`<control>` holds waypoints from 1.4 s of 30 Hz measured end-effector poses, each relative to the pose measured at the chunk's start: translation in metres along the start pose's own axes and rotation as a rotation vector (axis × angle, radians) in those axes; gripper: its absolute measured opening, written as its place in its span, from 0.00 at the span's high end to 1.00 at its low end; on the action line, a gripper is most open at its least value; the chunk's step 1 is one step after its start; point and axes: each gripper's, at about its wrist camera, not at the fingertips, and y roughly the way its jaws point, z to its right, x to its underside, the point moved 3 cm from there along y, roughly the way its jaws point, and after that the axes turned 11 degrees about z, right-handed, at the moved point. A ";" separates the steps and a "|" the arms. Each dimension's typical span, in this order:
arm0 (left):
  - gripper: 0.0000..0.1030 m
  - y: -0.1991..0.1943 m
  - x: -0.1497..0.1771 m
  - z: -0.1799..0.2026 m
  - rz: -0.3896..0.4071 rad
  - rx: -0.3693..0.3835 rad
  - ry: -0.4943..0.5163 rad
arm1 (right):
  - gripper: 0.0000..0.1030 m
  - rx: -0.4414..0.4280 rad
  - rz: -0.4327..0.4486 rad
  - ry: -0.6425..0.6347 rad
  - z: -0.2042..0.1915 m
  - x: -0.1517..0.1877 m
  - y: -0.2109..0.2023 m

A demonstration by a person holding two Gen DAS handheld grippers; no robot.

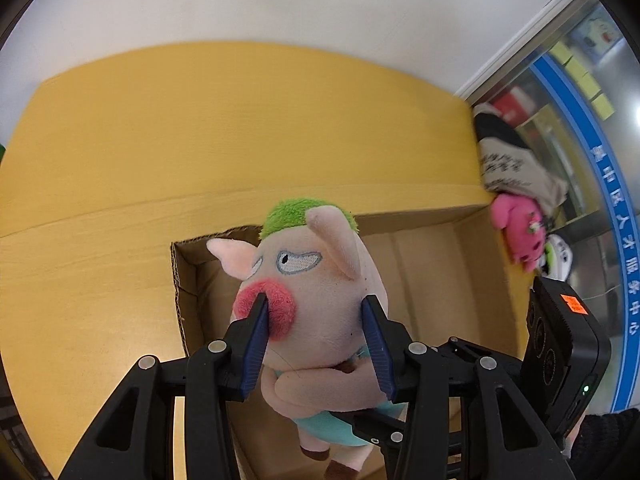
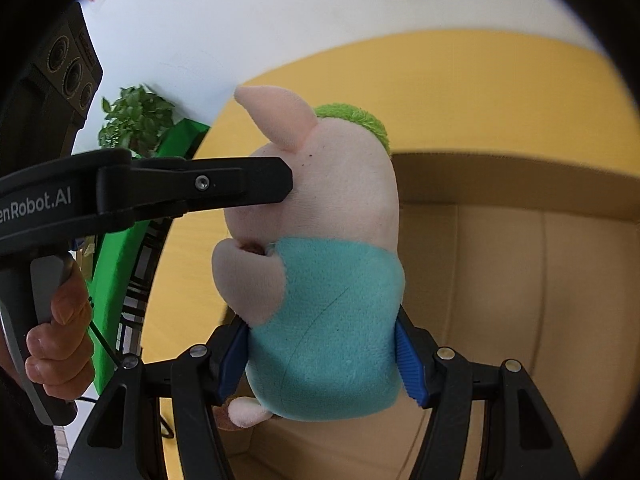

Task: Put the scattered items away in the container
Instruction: 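Lift the plush pig with both grippers and carry it over the box, then open both grippers to drop the plush pig into the box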

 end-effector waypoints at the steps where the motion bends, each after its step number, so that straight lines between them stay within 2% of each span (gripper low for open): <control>1: 0.52 0.007 0.001 -0.003 -0.007 0.004 -0.003 | 0.39 0.006 -0.005 0.004 0.002 0.003 0.007; 5: 0.52 0.018 0.003 -0.011 0.008 0.001 -0.004 | 0.38 0.012 0.006 -0.003 0.005 0.010 0.025; 8: 0.52 0.017 0.002 -0.015 0.021 -0.004 -0.028 | 0.37 0.004 0.022 -0.001 0.004 0.010 0.023; 10: 0.52 0.012 0.004 -0.011 0.029 -0.023 -0.008 | 0.37 0.006 0.024 -0.019 -0.002 0.013 0.016; 12: 0.52 0.008 0.008 -0.009 0.025 -0.048 0.012 | 0.37 -0.018 0.012 -0.010 -0.004 0.019 0.015; 16: 0.52 0.007 0.013 -0.018 0.005 -0.095 -0.011 | 0.37 -0.069 -0.025 0.040 -0.002 0.027 0.020; 18: 0.47 0.008 0.015 -0.025 0.000 -0.136 -0.010 | 0.35 -0.110 -0.056 0.073 -0.004 0.031 0.023; 19: 0.39 0.010 0.015 -0.026 -0.005 -0.160 -0.009 | 0.33 -0.124 -0.067 0.084 -0.003 0.031 0.025; 21: 0.35 0.013 0.017 -0.029 -0.017 -0.169 -0.027 | 0.20 -0.114 -0.059 0.077 -0.002 0.030 0.026; 22: 0.35 0.011 0.016 -0.029 -0.013 -0.160 -0.038 | 0.20 -0.105 -0.044 0.073 -0.001 0.028 0.023; 25: 0.22 -0.007 0.013 -0.025 0.039 -0.151 -0.059 | 0.17 -0.075 0.013 0.066 0.005 0.023 0.005; 30: 0.17 -0.050 0.020 -0.020 0.121 -0.147 -0.074 | 0.17 -0.071 0.073 0.038 0.025 0.015 -0.044; 33: 0.16 -0.067 0.043 -0.014 0.110 -0.106 -0.063 | 0.17 -0.078 0.097 0.022 0.050 0.024 -0.089; 37: 0.16 -0.068 0.096 -0.003 0.024 -0.052 -0.037 | 0.17 -0.050 0.069 -0.002 0.091 0.061 -0.148; 40: 0.16 -0.059 0.137 -0.002 -0.050 -0.020 -0.083 | 0.17 0.020 0.008 -0.003 0.124 0.099 -0.174; 42: 0.16 -0.052 0.165 -0.001 -0.097 -0.029 -0.103 | 0.17 0.103 -0.033 0.002 0.141 0.118 -0.184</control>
